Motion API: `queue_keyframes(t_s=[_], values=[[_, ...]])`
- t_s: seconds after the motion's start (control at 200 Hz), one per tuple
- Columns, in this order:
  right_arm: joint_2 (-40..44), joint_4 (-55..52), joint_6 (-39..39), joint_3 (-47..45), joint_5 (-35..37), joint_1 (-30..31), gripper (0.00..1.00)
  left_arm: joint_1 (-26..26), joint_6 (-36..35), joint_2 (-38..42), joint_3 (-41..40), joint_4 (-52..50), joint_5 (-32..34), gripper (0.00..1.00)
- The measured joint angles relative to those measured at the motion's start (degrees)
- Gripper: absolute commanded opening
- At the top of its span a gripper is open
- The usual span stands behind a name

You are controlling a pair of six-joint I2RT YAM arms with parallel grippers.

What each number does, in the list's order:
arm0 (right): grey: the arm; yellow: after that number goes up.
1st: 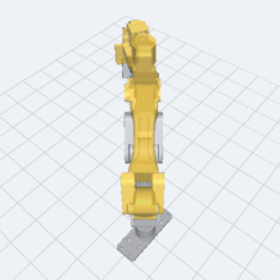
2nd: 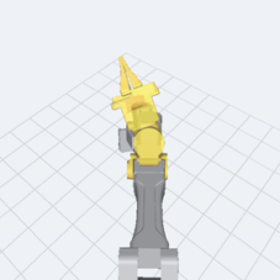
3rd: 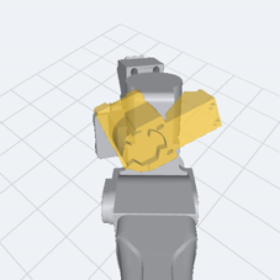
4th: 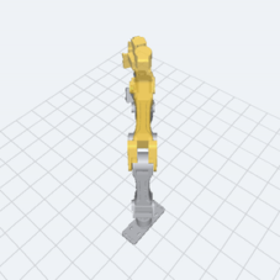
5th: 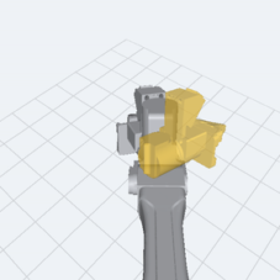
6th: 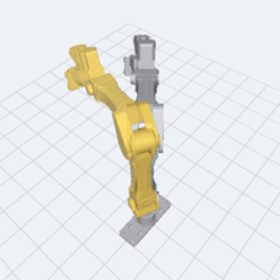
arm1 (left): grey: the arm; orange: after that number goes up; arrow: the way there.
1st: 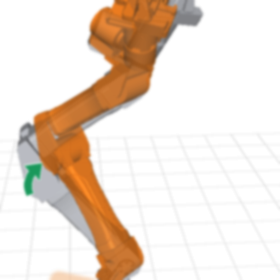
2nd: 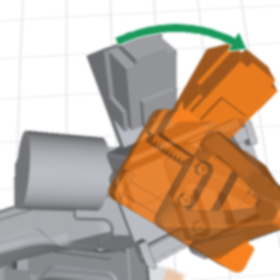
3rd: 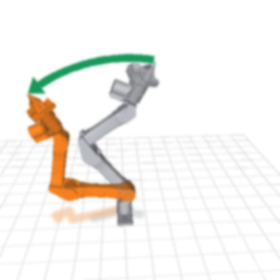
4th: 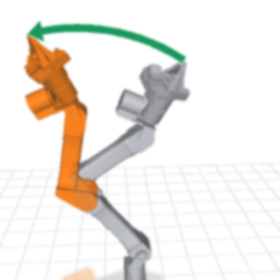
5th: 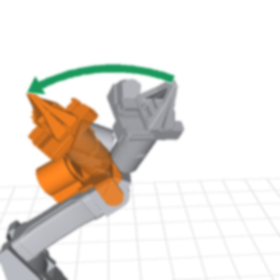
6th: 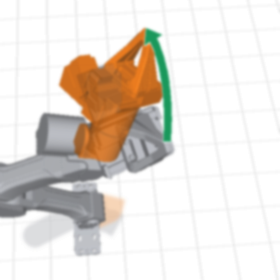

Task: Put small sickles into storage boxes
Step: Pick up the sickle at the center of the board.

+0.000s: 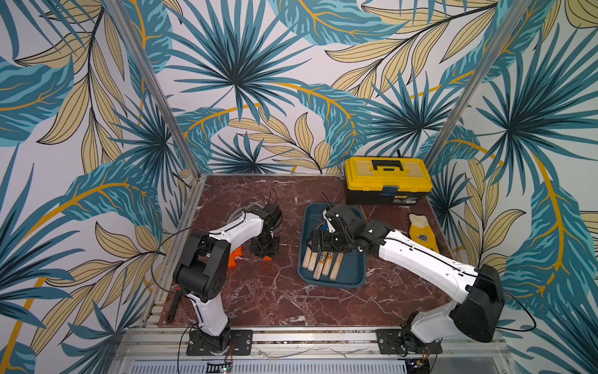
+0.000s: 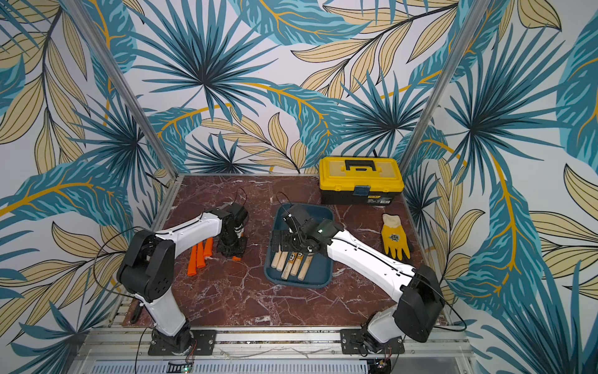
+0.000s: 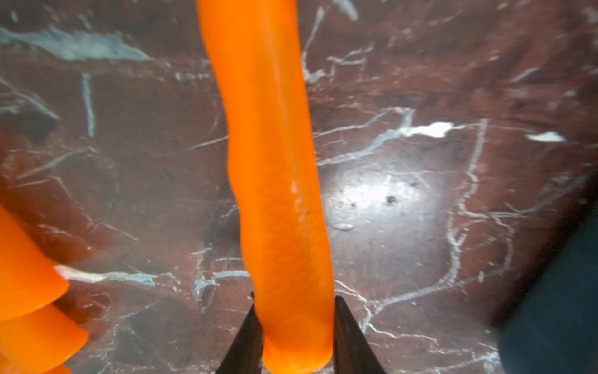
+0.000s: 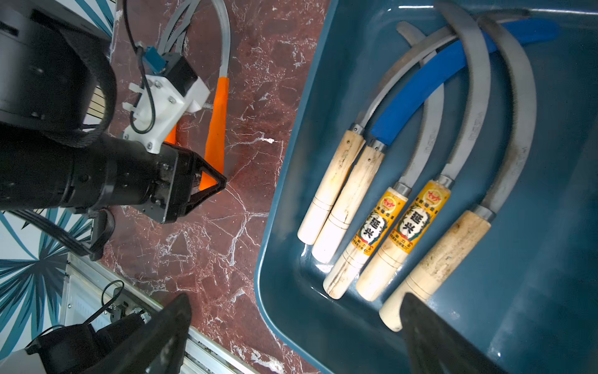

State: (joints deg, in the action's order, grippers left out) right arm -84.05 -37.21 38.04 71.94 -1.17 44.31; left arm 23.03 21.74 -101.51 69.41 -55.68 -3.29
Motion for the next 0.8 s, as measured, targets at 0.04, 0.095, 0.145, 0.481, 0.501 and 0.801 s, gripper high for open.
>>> queue_keyframes(t_s=[0.04, 0.095, 0.145, 0.481, 0.501, 0.801], values=[[0.28, -0.20, -0.09, 0.04, 0.13, 0.00, 0.99, 0.17, 0.24, 0.44, 0.17, -0.22, -0.17, 0.20], [0.59, -0.33, -0.17, 0.07, 0.33, 0.00, 0.99, 0.35, 0.44, 1.03, 0.31, -0.42, -0.39, 0.20], [0.81, -0.46, -0.20, 0.07, 0.52, 0.00, 1.00, 0.57, 0.70, 1.46, 0.42, -0.87, -0.46, 0.20], [3.54, -2.19, -0.37, 0.04, 2.38, 0.00, 1.00, 2.95, 2.27, 4.33, 1.81, -3.08, -0.81, 0.19], [3.82, -2.25, -0.37, 0.04, 2.51, 0.00, 0.99, 3.10, 2.34, 4.55, 1.97, -3.23, -0.83, 0.19], [7.69, -3.58, -0.37, -0.83, 4.48, 0.00, 1.00, 7.21, 4.66, 7.48, 5.18, -5.05, -1.29, 0.19]])
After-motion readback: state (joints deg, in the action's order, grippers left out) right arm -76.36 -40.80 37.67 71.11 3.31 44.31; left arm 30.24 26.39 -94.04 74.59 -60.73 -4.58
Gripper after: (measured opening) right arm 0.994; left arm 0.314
